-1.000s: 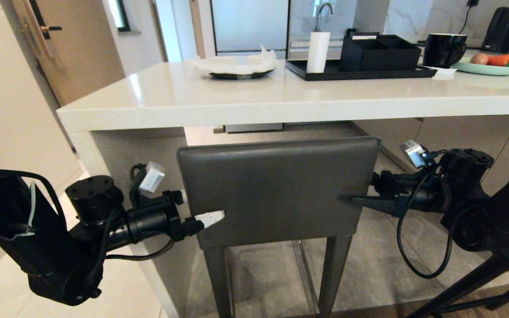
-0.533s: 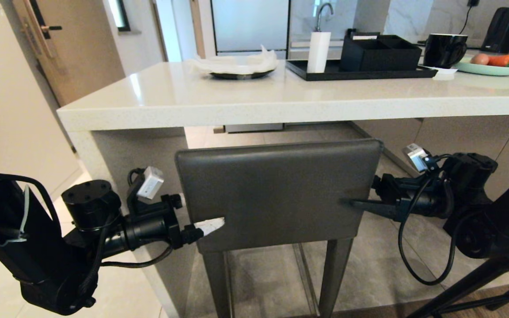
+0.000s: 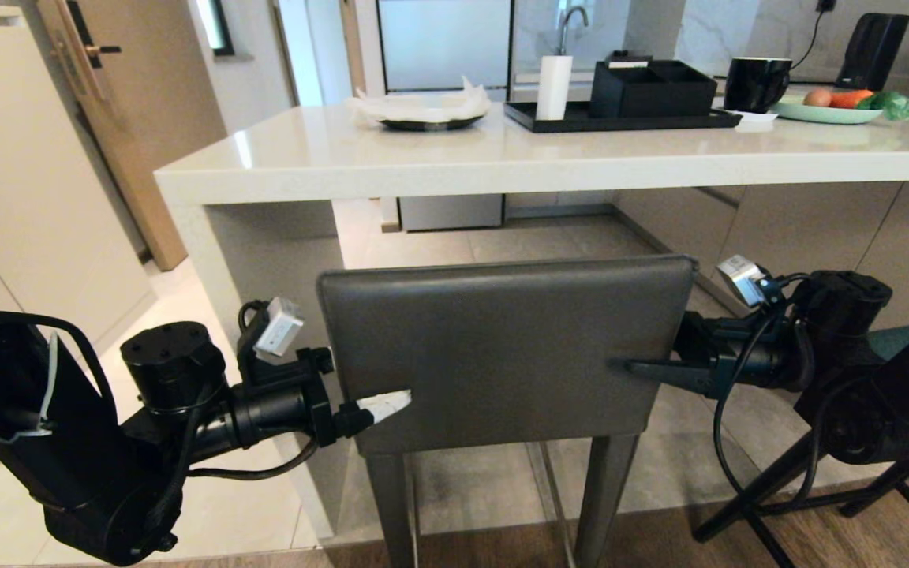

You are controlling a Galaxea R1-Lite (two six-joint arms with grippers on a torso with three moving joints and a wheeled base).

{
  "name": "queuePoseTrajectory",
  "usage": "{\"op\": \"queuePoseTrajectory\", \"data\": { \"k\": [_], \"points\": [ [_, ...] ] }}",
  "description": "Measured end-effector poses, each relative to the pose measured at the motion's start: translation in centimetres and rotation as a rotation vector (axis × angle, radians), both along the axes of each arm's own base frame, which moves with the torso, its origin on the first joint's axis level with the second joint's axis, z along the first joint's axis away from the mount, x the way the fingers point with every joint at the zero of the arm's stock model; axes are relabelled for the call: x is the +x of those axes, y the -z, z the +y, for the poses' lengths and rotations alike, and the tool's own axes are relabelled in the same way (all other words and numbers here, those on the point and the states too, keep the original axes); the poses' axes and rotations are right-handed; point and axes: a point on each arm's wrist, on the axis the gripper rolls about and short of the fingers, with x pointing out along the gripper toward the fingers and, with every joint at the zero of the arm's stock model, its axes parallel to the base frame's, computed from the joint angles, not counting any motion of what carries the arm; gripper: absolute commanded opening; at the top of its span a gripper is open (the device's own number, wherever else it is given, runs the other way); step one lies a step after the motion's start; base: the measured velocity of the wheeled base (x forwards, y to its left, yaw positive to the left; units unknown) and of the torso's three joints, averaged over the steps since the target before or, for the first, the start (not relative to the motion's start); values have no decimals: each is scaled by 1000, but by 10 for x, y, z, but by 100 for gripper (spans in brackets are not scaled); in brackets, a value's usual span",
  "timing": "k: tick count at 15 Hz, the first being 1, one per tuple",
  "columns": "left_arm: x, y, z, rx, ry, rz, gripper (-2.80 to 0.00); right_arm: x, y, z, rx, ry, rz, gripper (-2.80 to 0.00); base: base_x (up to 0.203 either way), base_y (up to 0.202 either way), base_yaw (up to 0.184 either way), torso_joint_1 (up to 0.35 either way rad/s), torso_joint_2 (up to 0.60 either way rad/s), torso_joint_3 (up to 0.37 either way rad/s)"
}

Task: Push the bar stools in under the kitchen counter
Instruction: Pull the gray chair out from under the dining table

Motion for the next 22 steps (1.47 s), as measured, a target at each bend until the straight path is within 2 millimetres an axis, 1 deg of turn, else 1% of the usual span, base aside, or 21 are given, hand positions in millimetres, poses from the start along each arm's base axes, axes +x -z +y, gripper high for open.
{"op": "queuePoseTrajectory", "data": {
  "k": [5, 11, 18, 20, 22],
  "points": [
    [-4, -4, -2, -3, 6, -10, 0, -3, -4, 0, 1, 2, -11, 0, -196, 0, -1, 1, 2, 1],
    [-11, -10, -1, -7, 12, -22, 0, -18, -5, -1, 0, 2, -9, 0, -194, 0, -3, 3, 2, 3],
    [-16, -12, 0, -6, 11, -25, 0, -28, -6, -1, 0, 2, -8, 0, -197, 0, -2, 4, 1, 2],
    [-15, -13, 0, -7, -24, -29, 0, -28, -6, -1, 0, 3, -8, 0, -197, 0, -1, 2, 2, 4],
    [-10, -17, 1, -19, -105, -48, 0, -29, -6, -2, 0, 2, -6, 0, -109, 0, 1, -6, 6, 5]
  ]
}}
